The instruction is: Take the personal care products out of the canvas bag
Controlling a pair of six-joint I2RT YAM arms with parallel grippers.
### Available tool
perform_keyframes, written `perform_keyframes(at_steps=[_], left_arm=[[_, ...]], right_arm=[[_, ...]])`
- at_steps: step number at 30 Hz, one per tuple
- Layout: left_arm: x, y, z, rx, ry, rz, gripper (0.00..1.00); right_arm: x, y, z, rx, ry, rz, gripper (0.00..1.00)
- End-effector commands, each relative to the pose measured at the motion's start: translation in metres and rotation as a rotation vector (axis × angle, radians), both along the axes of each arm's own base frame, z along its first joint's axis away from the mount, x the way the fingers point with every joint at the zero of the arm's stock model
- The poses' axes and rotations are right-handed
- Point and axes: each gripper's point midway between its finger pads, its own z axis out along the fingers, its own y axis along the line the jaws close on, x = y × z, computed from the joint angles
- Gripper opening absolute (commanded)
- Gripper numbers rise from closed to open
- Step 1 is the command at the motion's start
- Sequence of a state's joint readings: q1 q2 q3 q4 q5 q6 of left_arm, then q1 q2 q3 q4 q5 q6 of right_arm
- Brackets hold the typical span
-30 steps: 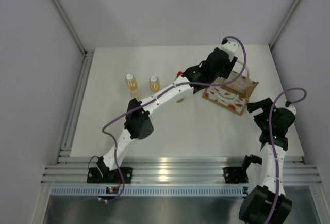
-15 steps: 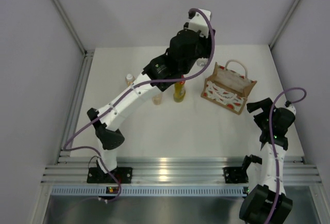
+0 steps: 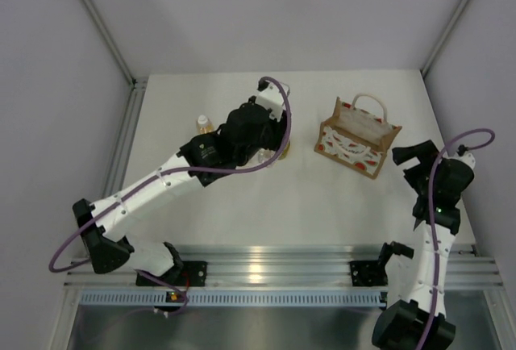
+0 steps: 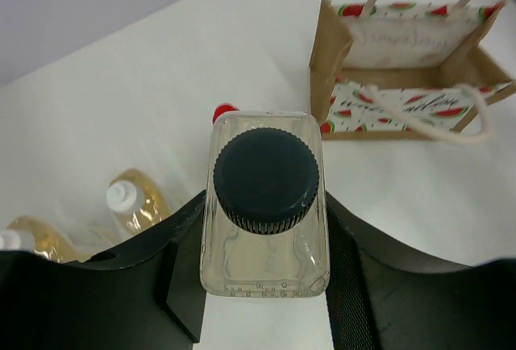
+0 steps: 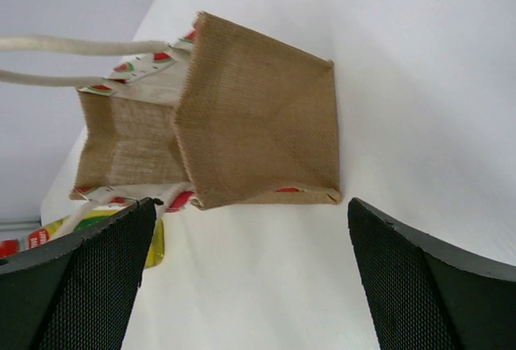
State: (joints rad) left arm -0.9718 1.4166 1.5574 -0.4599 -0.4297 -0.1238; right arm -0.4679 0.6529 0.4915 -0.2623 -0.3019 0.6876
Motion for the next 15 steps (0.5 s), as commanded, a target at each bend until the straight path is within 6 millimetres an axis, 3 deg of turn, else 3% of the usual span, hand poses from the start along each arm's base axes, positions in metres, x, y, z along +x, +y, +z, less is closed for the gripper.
perform_keyframes(at_steps=[1, 3, 4, 7, 8, 10, 11, 12, 15], left_arm=[[-0.012, 0.018, 0.035, -0.184, -0.077, 0.029, 0.00], [-0.015, 0.031, 0.023, -0.185, -0.063, 0.067, 0.00], [-0.014, 0.037, 0.000, -0.163, -0.032, 0.102, 0.00], [-0.016, 0.048, -0.019, -0.176, -0.009, 0.154, 0.00], [-0.015, 0.052, -0.035, -0.168, 0.000, 0.180, 0.00], [-0.018, 0.057, -0.041, -0.222, -0.004, 0.195, 0.00], [-0.019, 0.057, -0.059, -0.241, -0.005, 0.195, 0.00], [-0.021, 0.062, -0.058, -0.279, -0.016, 0.204, 0.00], [-0.023, 0.069, -0.081, -0.362, -0.013, 0.242, 0.00]], right_arm=[[-0.002, -0.001, 0.034, -0.030, -0.053, 0.006, 0.99], [-0.003, 0.000, 0.041, -0.046, -0.059, 0.017, 1.00], [-0.004, 0.001, 0.052, -0.065, -0.081, 0.021, 0.99], [-0.008, 0.003, 0.064, -0.093, -0.099, 0.030, 0.99], [-0.009, 0.003, 0.065, -0.093, -0.100, 0.030, 1.00], [-0.010, 0.004, 0.069, -0.104, -0.115, 0.033, 0.99], [-0.011, 0.004, 0.070, -0.112, -0.117, 0.037, 0.99], [-0.011, 0.005, 0.071, -0.114, -0.122, 0.041, 0.99], [-0.011, 0.009, 0.075, -0.121, -0.130, 0.068, 1.00]])
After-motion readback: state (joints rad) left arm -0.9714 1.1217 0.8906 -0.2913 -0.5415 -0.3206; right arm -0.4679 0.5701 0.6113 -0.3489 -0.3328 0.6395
